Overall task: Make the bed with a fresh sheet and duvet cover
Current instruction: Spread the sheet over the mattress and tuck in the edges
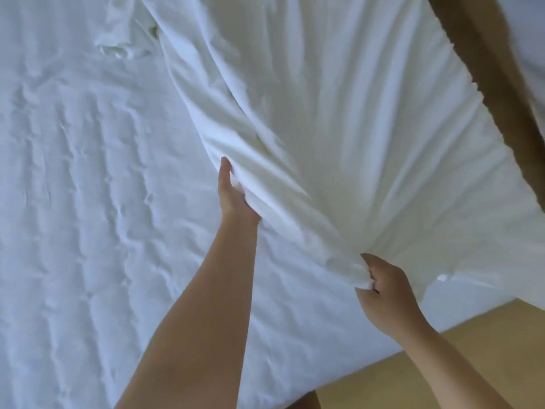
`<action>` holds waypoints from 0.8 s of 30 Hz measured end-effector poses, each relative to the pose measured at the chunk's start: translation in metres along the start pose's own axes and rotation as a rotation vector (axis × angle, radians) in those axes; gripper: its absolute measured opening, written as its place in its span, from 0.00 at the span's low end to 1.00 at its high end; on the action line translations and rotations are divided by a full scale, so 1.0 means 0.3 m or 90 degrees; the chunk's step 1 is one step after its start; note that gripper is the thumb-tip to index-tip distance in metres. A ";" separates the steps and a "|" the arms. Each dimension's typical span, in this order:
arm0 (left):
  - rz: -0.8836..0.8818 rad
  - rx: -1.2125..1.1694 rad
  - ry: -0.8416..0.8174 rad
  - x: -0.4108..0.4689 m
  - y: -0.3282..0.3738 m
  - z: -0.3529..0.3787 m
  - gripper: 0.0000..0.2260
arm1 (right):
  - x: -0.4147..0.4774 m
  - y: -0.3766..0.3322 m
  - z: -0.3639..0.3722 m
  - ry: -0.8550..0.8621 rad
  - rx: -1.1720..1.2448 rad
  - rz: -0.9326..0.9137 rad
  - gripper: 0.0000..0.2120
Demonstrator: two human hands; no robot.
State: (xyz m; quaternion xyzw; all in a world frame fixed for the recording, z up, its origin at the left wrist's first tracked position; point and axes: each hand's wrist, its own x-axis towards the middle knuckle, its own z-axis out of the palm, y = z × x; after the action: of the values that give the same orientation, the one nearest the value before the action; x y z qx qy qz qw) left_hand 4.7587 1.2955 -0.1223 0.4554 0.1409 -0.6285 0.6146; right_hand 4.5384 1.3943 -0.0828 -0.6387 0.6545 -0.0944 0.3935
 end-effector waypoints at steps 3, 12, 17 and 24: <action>-0.006 0.189 -0.074 0.013 0.093 0.103 0.12 | 0.007 0.019 0.025 -0.004 -0.063 -0.026 0.23; 0.262 0.476 0.383 -0.321 0.295 -0.349 0.04 | 0.076 -0.151 0.238 -0.154 -0.224 -0.184 0.41; 0.083 0.437 0.408 -0.447 0.087 -0.604 0.26 | 0.075 -0.274 0.435 -0.381 -0.341 -0.213 0.48; 0.152 0.470 0.487 -0.188 0.176 -0.588 0.36 | 0.089 -0.183 0.556 -0.305 -0.552 -0.298 0.54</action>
State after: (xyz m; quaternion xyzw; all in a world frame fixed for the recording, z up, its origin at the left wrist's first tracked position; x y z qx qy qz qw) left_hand 4.8671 1.4511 -0.1563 0.8501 0.0720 -0.3514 0.3855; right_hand 4.6897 1.4242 -0.1712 -0.8744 0.3661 0.2470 0.2009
